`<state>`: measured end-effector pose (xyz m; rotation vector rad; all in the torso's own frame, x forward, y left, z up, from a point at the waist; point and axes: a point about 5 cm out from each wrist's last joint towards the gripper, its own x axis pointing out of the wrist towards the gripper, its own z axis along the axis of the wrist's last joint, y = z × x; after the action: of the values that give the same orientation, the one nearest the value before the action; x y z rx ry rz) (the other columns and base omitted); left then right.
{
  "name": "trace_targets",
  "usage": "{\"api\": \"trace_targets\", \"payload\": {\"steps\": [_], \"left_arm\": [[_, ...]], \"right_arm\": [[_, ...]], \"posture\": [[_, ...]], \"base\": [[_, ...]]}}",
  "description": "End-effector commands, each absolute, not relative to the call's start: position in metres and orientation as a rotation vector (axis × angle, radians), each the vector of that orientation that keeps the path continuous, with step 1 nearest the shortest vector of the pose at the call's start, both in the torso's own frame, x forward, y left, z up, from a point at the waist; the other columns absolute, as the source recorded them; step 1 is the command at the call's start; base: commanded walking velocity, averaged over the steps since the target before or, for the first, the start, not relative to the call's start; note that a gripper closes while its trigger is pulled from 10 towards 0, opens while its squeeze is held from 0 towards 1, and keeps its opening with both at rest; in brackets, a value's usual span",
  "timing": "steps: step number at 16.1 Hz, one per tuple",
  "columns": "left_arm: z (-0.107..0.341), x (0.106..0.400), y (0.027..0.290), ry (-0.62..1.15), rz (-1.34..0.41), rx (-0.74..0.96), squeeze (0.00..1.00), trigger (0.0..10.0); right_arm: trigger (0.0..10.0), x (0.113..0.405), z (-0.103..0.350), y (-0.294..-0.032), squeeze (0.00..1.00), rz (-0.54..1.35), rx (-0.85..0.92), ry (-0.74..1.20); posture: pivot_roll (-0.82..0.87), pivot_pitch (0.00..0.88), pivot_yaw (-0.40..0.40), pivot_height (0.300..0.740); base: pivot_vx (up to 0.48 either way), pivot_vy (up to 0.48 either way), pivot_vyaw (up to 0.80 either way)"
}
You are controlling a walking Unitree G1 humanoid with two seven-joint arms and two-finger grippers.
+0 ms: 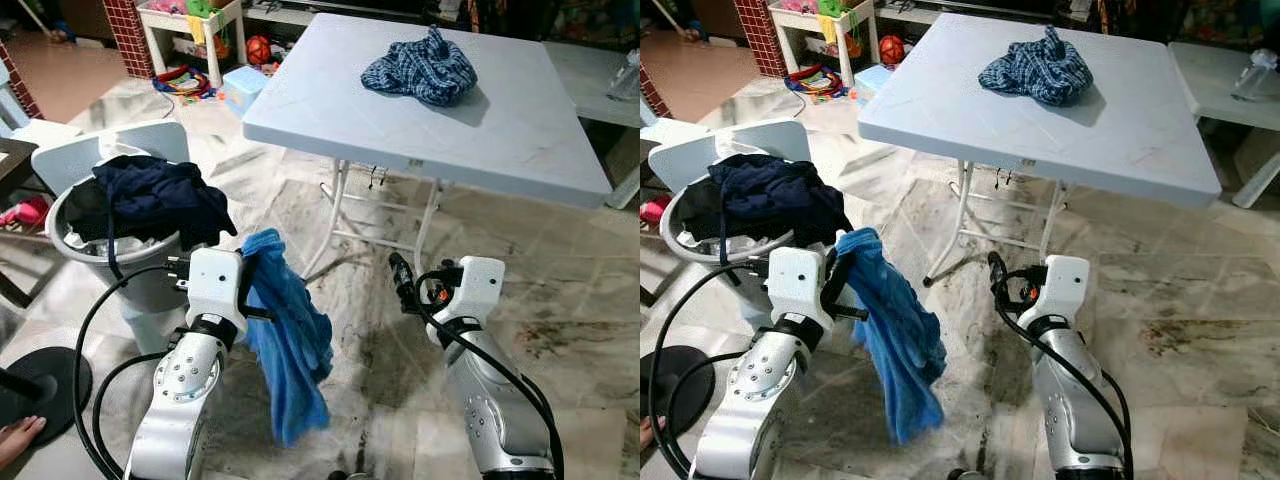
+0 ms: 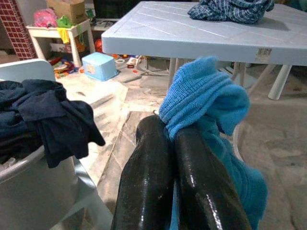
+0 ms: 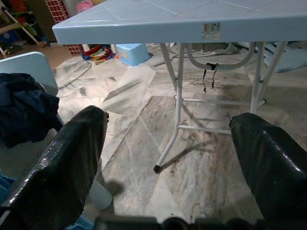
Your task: Hang hanger
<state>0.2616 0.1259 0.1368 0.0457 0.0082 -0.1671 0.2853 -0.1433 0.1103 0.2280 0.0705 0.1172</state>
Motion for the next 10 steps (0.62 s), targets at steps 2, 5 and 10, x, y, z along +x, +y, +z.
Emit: {"api": "trace_targets", "payload": {"steps": [2,5,10], "left_arm": [[0.1387,0.2623,0.1282,0.011,-0.146,0.035,0.0,10.0],[0.1383,0.2627,0.1279,0.016,-0.146,0.03,0.0,10.0],[0.1374,0.2641,0.1265,0.022,-0.148,0.023,0.0,10.0]], "right_arm": [[10.0,0.2835,0.1093,-0.1462,0.0,0.101,0.224,0.08],[10.0,0.2834,0.1091,-0.1466,0.0,0.1,0.224,0.083],[10.0,0.2838,0.1098,-0.1491,0.0,0.092,0.226,0.077]], "posture": [[0.07,0.101,-0.043,0.74],[0.07,0.101,-0.043,0.74],[0.06,0.089,-0.048,0.74]], "base": [[0.0,0.0,-0.8],[0.0,0.0,-0.8],[0.0,0.119,-0.32]]}}
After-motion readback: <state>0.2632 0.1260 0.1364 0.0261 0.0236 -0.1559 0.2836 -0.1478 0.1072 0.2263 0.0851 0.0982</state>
